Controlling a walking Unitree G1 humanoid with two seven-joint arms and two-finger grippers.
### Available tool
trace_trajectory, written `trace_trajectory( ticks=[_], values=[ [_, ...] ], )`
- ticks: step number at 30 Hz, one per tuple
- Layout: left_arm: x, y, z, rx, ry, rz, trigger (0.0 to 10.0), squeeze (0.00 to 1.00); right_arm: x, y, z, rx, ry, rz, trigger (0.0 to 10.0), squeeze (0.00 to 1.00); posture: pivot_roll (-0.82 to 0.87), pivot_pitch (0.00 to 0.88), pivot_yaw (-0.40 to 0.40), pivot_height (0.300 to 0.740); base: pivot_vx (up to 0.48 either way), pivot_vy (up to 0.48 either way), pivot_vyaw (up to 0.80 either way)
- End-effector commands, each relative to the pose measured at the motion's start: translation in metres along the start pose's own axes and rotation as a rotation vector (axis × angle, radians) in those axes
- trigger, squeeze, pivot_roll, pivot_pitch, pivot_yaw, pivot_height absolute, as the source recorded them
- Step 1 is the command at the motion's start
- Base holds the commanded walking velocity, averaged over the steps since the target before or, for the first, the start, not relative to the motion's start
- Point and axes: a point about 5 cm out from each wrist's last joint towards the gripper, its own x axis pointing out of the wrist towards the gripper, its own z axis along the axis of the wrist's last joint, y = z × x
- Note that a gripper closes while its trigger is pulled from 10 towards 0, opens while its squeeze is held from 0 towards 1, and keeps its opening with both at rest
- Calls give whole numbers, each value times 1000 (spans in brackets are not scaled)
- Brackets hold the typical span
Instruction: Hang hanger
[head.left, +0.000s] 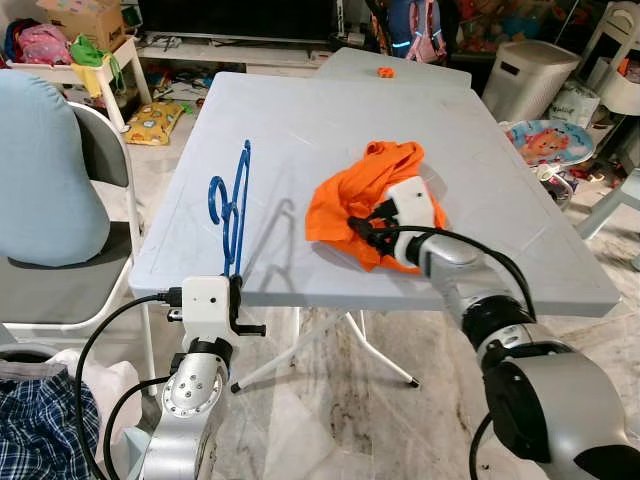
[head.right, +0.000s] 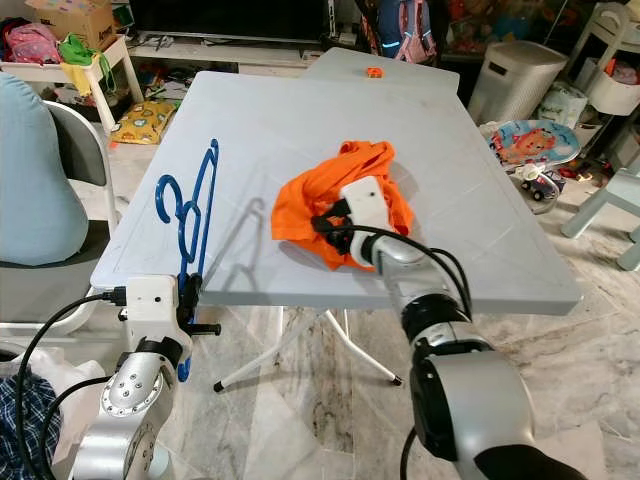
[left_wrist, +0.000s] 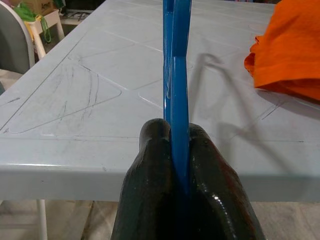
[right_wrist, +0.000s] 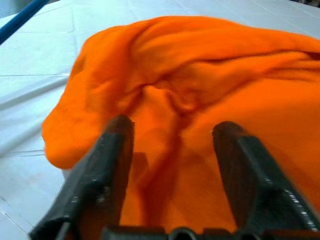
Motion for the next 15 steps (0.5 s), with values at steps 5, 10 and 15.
trace_trajectory(
  ticks=[5, 10, 15],
  values=[
    [-2, 1, -4, 9, 15, 5, 10000, 0, -18, -26, 9, -25, 0, 56, 10000, 1000, 176, 41, -98, 740, 0, 0, 0],
    [-3, 0, -4, 10, 18, 0, 10000, 0, -27, -27, 3, -46, 47, 172, 10000, 1000, 172, 44, -96, 740, 0, 0, 0],
    [-4, 1, -5, 12, 22, 1, 10000, 0, -41, -31, -11, -25, 134, 293, 10000, 1000, 174, 48, -93, 740, 0, 0, 0]
  ],
)
